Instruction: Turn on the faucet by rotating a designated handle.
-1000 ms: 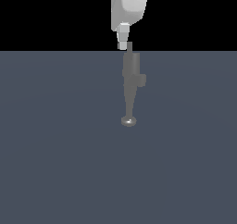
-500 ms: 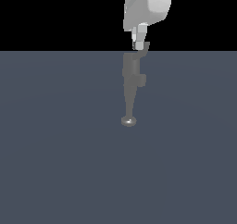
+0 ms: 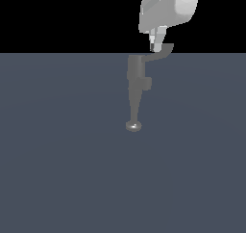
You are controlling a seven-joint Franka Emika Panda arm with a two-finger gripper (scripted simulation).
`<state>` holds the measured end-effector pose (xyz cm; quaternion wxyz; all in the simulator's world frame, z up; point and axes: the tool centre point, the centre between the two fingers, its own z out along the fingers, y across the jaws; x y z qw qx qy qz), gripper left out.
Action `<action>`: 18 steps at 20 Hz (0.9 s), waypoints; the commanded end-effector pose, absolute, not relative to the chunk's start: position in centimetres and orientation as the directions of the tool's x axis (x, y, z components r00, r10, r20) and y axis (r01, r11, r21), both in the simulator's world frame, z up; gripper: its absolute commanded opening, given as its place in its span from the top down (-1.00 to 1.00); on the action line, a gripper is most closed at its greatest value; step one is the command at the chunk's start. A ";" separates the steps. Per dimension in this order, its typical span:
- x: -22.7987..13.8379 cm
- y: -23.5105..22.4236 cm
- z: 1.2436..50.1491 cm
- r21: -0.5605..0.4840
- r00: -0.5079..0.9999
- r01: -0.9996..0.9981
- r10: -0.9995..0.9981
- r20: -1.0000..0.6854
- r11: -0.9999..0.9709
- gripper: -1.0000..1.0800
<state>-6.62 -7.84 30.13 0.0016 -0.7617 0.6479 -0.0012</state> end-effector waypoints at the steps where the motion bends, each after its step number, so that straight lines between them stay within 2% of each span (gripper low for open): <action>1: -6.1 -8.7 30.1 -0.003 0.154 -0.988 -0.988 0.000 -0.154 1.00; 18: -1.6 -13.5 29.9 -0.001 0.132 -0.991 -0.991 0.000 -0.132 1.00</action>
